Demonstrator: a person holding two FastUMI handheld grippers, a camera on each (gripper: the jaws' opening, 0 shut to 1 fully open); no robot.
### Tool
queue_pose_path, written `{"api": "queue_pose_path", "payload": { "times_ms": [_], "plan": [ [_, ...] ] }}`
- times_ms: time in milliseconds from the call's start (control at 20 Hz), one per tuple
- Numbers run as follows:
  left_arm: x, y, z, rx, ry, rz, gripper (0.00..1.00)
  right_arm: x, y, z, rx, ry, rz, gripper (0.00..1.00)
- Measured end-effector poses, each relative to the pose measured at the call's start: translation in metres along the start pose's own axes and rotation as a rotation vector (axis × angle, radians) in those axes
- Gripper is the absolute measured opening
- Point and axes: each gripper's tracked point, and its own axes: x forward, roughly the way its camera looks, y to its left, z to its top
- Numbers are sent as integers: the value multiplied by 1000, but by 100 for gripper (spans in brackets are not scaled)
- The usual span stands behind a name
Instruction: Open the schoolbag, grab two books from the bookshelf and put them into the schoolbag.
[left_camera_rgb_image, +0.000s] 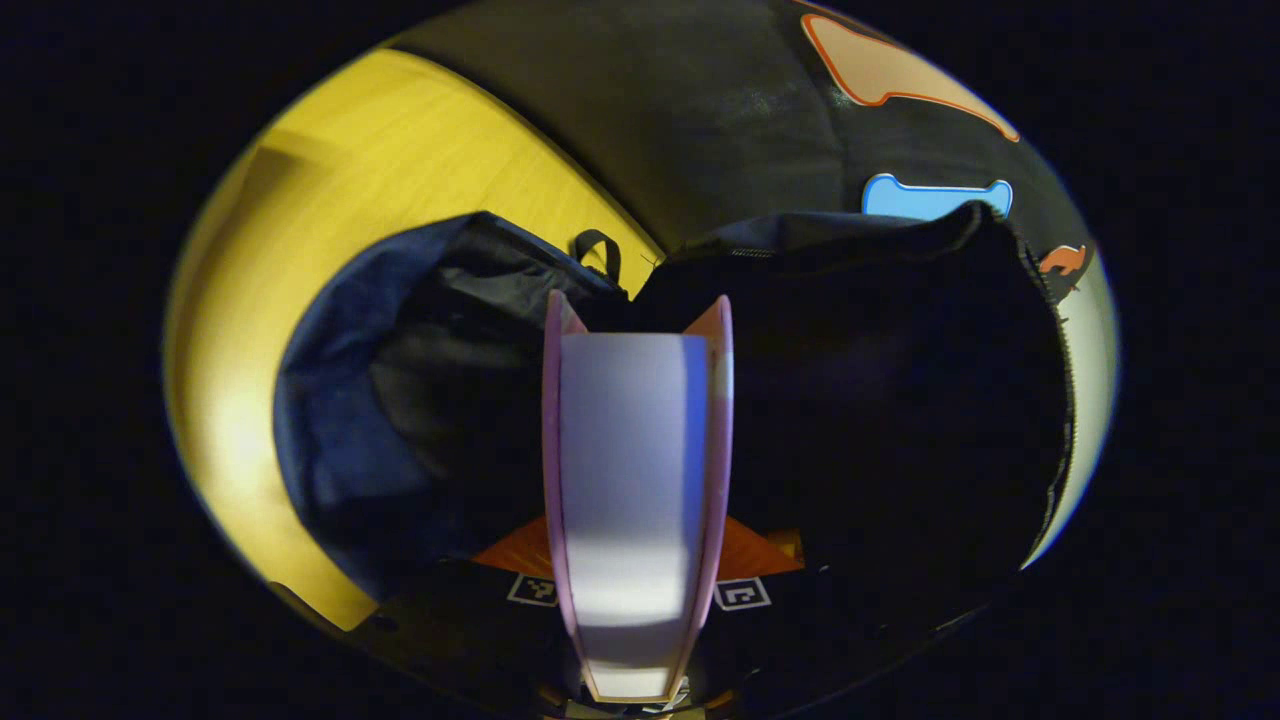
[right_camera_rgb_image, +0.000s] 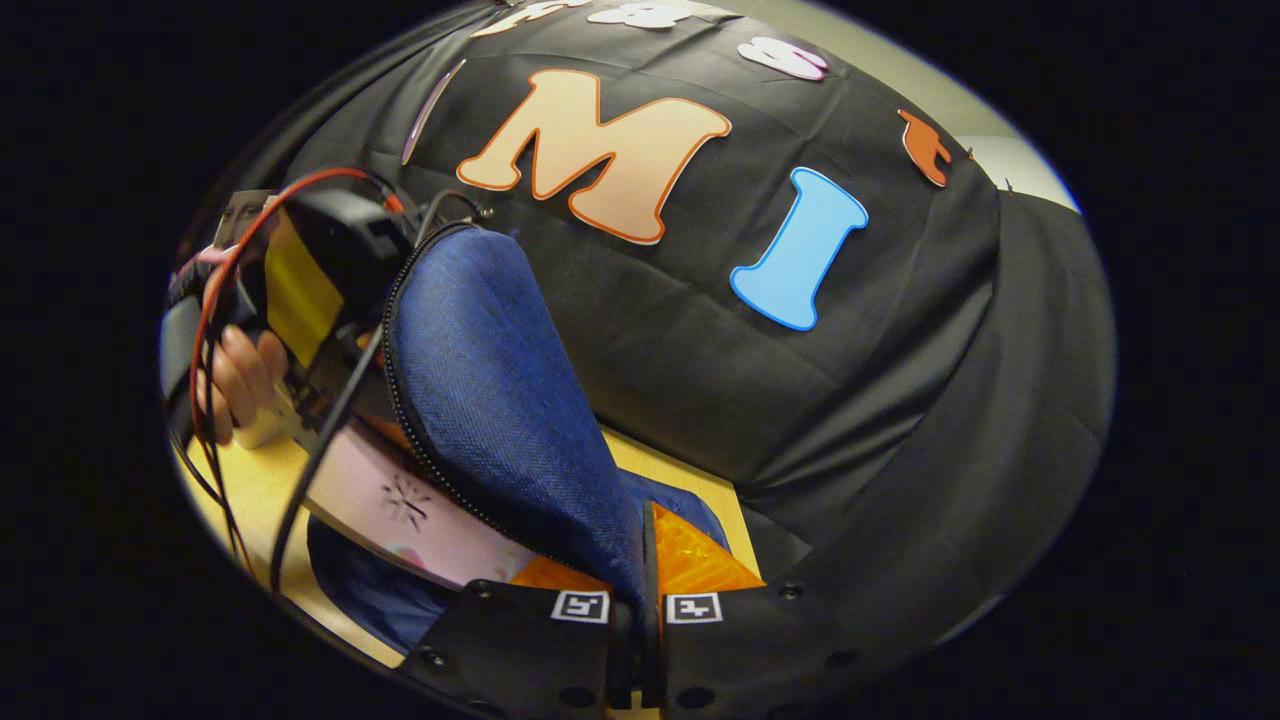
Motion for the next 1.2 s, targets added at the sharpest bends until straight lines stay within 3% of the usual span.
{"api": "queue_pose_path", "payload": {
  "times_ms": [100,400,650,800,950,1000,1200],
  "plan": [
    [15,6,-3,3,1,-27,37,-1,1,-1,5,-1,1,8],
    [60,14,-4,-90,14,-143,36,-2,7,1,-5,-7,9,7],
    [67,27,-9,-143,5,-127,38,1,8,-2,7,8,10,5],
    [67,48,-11,-117,16,-13,43,1,11,-4,-5,9,13,7],
    [47,67,-11,-121,31,59,71,2,10,-4,1,16,12,7],
    [39,70,-11,-113,33,90,76,1,10,-5,5,18,10,7],
    [3,88,-15,-50,67,233,78,1,12,-8,-1,27,8,5]
  ]
}}
